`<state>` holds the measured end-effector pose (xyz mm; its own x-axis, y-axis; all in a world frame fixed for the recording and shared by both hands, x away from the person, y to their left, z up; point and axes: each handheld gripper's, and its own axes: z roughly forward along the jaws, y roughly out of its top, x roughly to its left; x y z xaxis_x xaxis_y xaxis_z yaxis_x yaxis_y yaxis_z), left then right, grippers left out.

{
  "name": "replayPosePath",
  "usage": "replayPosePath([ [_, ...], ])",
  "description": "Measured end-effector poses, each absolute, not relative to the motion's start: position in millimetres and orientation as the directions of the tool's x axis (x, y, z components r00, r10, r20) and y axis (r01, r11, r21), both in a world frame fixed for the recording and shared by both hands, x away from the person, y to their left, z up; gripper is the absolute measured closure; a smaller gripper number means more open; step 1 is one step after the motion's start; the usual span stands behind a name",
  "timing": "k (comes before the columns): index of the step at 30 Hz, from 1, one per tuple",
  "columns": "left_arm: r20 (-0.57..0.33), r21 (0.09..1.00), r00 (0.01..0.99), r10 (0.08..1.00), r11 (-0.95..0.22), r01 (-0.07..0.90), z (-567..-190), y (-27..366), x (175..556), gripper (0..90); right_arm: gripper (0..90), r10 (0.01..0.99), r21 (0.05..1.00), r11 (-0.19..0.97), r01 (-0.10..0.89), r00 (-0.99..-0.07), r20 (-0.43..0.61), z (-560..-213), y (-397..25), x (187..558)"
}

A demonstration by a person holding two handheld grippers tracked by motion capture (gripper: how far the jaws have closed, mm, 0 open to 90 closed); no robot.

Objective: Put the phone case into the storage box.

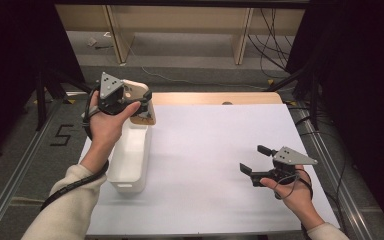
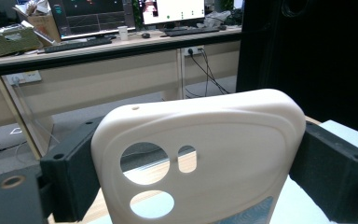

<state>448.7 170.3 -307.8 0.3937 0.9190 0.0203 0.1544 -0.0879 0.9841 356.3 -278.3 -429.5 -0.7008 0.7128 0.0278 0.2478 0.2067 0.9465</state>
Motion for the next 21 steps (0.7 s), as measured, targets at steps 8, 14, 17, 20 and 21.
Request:
replayPosePath([
  [8, 0.019, 0.983, 0.376, 0.926, -0.086, 0.164, -310, 176, 452, 10.7, 8.7, 0.714, 0.947, 0.205, 0.248, -0.7, 0.029, -430, -278, 356],
  [14, 0.024, 0.981, 0.363, 0.932, -0.092, 0.17, -311, 180, 456, 10.7, 8.7, 0.714, 0.947, 0.203, 0.25, -0.699, 0.031, -430, -278, 357],
  [17, 0.025, 0.981, 0.354, 0.935, -0.091, 0.172, -311, 183, 459, 10.7, 8.7, 0.714, 0.947, 0.202, 0.251, -0.7, 0.033, -430, -278, 357],
  [20, 0.029, 0.98, 0.347, 0.937, -0.095, 0.174, -312, 184, 460, 10.7, 8.7, 0.713, 0.946, 0.203, 0.251, -0.7, 0.033, -430, -278, 357],
  [21, 0.03, 0.98, 0.346, 0.938, -0.095, 0.174, -312, 185, 461, 10.7, 8.7, 0.713, 0.947, 0.203, 0.251, -0.7, 0.033, -430, -278, 357],
])
